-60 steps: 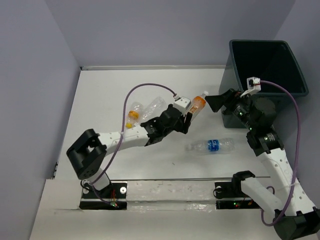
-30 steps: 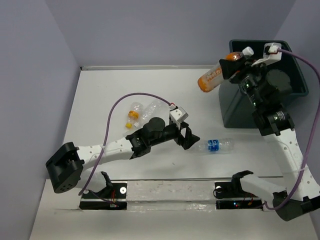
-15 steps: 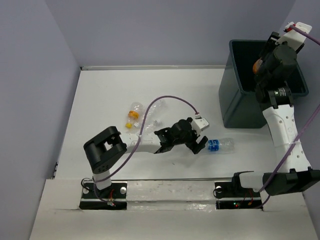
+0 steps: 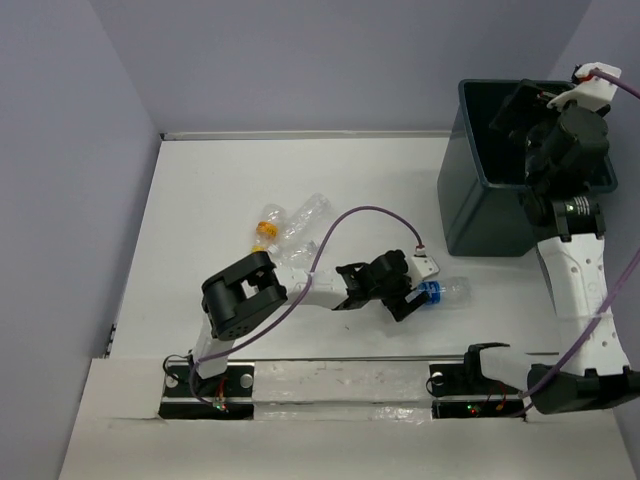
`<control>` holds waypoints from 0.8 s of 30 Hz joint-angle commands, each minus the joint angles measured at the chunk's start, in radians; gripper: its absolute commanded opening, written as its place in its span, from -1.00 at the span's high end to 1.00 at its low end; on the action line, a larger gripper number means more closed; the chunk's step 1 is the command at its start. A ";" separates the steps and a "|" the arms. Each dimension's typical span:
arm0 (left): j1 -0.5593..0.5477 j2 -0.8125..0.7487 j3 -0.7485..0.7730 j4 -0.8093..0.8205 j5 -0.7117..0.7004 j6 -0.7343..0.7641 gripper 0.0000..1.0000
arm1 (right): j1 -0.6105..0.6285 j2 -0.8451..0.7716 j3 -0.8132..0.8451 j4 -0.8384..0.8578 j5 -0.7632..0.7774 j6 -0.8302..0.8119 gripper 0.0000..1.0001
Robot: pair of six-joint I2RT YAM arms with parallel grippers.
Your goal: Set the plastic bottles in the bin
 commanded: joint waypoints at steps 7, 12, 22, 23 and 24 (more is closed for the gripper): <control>-0.011 0.014 -0.002 -0.002 -0.050 0.016 -0.65 | 0.027 -0.336 -0.303 0.062 -0.573 0.320 -0.95; -0.009 -0.185 -0.149 0.091 -0.138 -0.044 -0.34 | 0.038 -0.478 -0.525 0.137 -0.742 0.420 -0.92; 0.034 -0.538 -0.401 0.281 -0.297 -0.301 -0.22 | 0.038 -0.573 -0.599 0.040 -0.871 0.406 -0.99; 0.037 -0.573 -0.413 0.294 -0.300 -0.310 -0.22 | 0.038 -0.571 -0.599 0.014 -0.868 0.397 -0.99; 0.037 -0.585 -0.421 0.306 -0.300 -0.317 -0.23 | 0.038 -0.565 -0.606 0.008 -0.866 0.400 -0.99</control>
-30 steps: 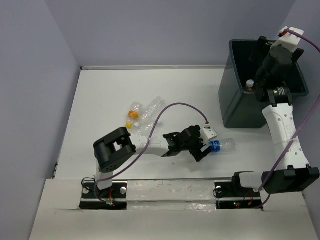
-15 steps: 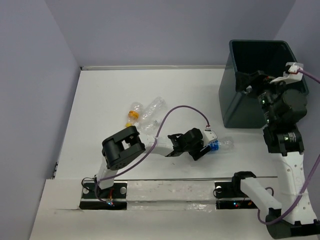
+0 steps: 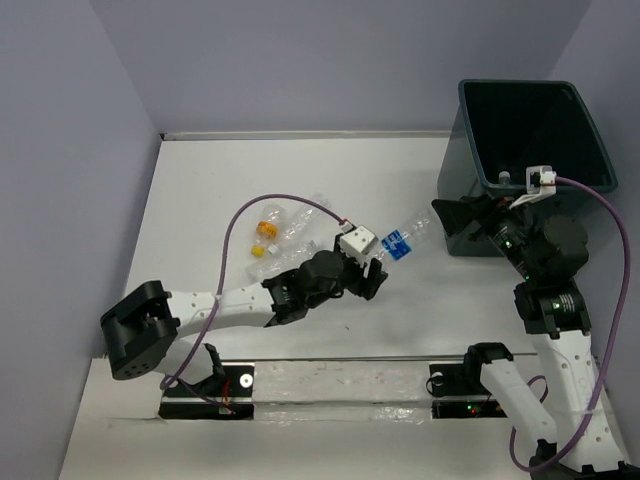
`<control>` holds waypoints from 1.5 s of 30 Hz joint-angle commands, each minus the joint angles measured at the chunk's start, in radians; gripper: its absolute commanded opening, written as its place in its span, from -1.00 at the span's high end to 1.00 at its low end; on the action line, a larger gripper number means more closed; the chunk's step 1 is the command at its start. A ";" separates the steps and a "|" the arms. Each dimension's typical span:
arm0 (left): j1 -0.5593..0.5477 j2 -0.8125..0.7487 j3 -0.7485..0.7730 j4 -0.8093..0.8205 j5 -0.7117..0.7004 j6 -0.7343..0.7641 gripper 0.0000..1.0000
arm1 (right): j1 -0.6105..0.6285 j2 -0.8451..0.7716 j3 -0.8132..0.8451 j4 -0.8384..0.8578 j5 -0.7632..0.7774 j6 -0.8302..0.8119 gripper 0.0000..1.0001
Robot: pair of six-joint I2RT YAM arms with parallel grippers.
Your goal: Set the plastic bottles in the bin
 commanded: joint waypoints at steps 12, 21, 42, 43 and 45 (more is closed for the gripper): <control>0.009 -0.175 -0.064 0.207 -0.041 -0.094 -0.24 | 0.037 0.094 -0.064 0.055 -0.255 0.120 -0.99; 0.009 -0.183 -0.067 0.247 0.028 -0.096 -0.33 | 0.080 0.118 -0.120 0.209 -0.281 0.200 -0.91; 0.160 -0.367 0.022 -0.268 -0.246 -0.146 -0.98 | 0.091 0.312 0.390 0.219 0.278 -0.074 0.46; 0.193 -0.357 0.040 -0.303 -0.243 -0.157 -0.98 | 0.091 0.326 0.429 0.173 0.331 -0.123 0.46; 0.257 -0.328 0.066 -0.363 -0.237 -0.171 -0.98 | 0.091 0.352 0.527 0.148 0.450 -0.182 0.46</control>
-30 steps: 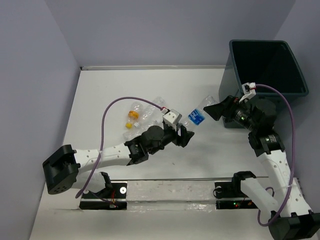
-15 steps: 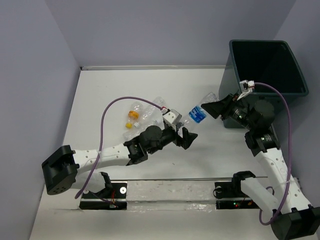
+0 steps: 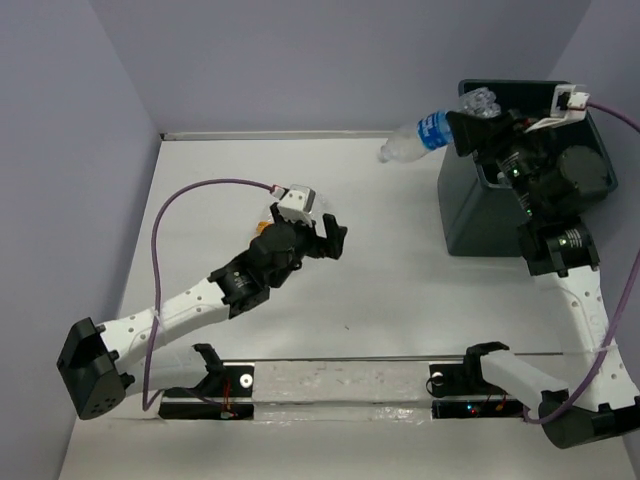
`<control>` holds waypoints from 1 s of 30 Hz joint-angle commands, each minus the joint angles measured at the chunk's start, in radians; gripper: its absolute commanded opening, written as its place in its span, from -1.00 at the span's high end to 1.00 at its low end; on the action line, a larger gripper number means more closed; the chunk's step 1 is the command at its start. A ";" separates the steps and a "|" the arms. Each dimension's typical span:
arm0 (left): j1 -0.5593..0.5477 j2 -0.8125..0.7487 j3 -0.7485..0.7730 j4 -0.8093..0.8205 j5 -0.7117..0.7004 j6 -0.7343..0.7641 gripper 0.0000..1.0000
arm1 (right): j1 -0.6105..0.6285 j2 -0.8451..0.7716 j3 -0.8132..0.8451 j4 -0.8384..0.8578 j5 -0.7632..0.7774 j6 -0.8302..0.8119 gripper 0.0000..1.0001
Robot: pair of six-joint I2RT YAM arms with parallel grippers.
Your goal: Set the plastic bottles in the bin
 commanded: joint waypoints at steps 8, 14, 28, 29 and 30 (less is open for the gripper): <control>0.248 0.316 0.271 -0.283 -0.224 0.034 -0.98 | -0.019 0.099 0.226 -0.047 0.933 -0.504 0.47; 0.348 0.492 0.355 -0.291 -0.150 0.088 -0.98 | -0.094 0.121 0.207 -0.039 0.912 -0.503 -0.98; 0.380 0.647 0.421 -0.236 -0.002 0.216 -0.98 | -0.094 -0.053 0.106 -0.128 0.396 -0.215 -0.95; 0.380 0.650 0.415 -0.233 0.017 0.218 -0.98 | -0.094 -0.069 0.089 -0.123 0.362 -0.195 -0.95; 0.380 0.653 0.414 -0.233 0.024 0.216 -0.98 | -0.094 -0.076 0.081 -0.122 0.342 -0.184 -0.95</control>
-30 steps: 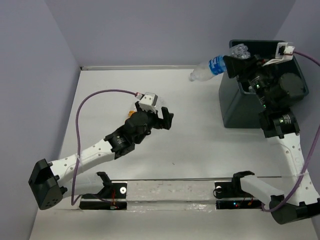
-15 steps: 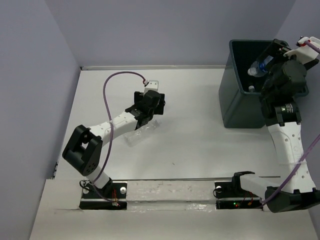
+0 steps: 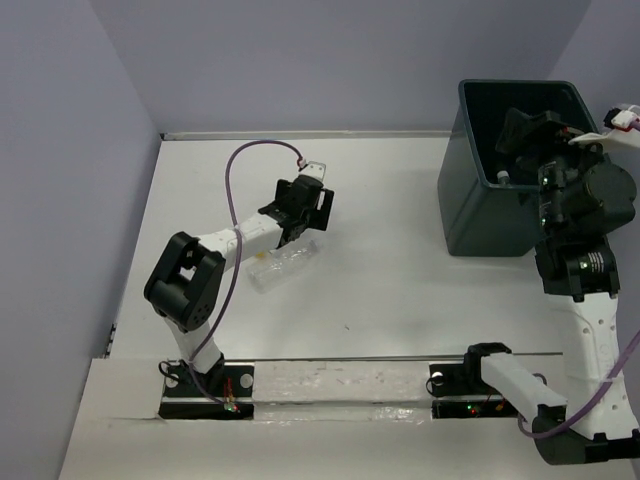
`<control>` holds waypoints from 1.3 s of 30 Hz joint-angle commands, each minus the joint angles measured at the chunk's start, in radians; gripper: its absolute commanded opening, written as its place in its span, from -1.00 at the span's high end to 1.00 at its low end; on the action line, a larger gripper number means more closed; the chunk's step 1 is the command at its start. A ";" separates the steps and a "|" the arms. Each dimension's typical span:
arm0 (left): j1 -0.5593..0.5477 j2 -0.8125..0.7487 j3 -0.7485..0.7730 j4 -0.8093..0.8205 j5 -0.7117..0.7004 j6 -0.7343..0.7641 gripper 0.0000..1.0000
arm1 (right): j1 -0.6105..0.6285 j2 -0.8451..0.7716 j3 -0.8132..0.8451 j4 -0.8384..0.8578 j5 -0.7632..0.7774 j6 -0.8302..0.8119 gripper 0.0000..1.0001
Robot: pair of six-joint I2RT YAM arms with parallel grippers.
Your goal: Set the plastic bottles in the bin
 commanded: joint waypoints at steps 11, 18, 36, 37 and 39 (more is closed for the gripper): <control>-0.002 0.114 0.104 -0.019 0.066 0.018 -0.98 | -0.001 -0.112 -0.181 0.084 -0.462 0.215 -0.94; -0.002 0.151 0.112 0.011 0.063 0.021 -0.73 | -0.001 -0.163 -0.296 0.155 -0.681 0.350 -0.93; -0.017 -0.120 -0.025 0.215 0.109 -0.031 -0.31 | 0.206 -0.064 -0.347 0.215 -0.671 0.353 -0.93; -0.022 -0.172 -0.052 0.240 0.138 -0.037 -0.31 | 0.276 -0.033 -0.347 0.210 -0.643 0.341 -0.93; -0.023 -0.223 -0.086 0.275 0.172 -0.065 -0.31 | 0.333 0.002 -0.347 0.212 -0.574 0.316 -0.95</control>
